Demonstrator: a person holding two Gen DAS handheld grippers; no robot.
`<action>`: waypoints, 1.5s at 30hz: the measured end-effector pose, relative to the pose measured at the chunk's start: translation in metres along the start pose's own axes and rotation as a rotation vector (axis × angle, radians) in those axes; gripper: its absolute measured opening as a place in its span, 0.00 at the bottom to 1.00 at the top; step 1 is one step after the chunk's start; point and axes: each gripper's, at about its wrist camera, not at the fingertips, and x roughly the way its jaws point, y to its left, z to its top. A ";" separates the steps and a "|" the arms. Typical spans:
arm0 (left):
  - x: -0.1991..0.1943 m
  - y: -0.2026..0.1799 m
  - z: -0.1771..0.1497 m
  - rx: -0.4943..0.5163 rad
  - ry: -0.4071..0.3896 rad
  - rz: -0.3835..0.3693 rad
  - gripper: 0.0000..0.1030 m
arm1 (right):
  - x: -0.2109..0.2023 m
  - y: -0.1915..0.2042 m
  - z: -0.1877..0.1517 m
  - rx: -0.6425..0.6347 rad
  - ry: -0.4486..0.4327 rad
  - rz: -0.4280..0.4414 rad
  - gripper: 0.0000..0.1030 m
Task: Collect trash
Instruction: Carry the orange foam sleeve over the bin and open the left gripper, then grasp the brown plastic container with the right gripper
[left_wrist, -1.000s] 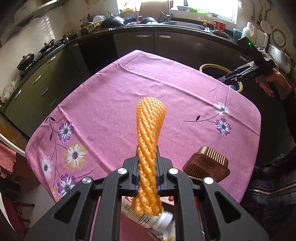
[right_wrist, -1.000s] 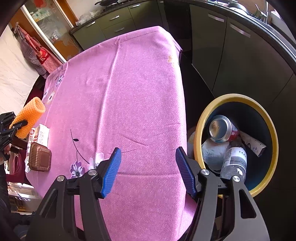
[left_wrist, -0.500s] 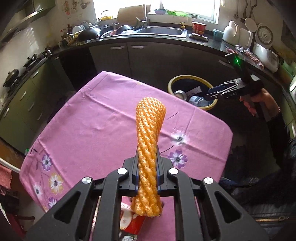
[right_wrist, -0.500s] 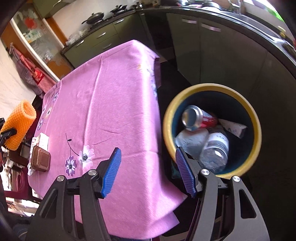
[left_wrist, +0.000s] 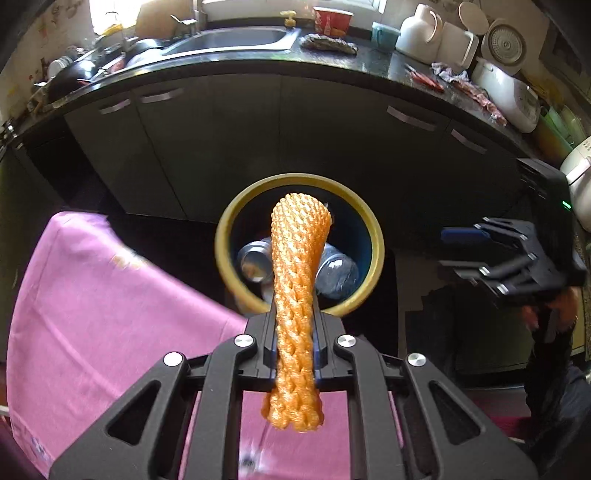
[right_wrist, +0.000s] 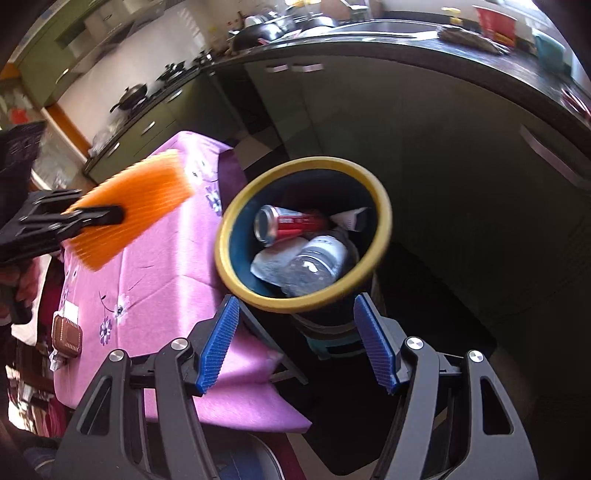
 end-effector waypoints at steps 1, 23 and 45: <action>0.014 -0.004 0.009 0.006 0.011 -0.001 0.12 | -0.003 -0.007 -0.004 0.014 -0.003 0.000 0.63; -0.044 -0.015 -0.011 -0.117 -0.222 0.197 0.88 | 0.000 -0.027 -0.021 0.061 -0.002 0.001 0.66; -0.237 0.063 -0.363 -0.821 -0.405 0.644 0.93 | 0.032 0.295 -0.059 -0.507 0.055 0.395 0.68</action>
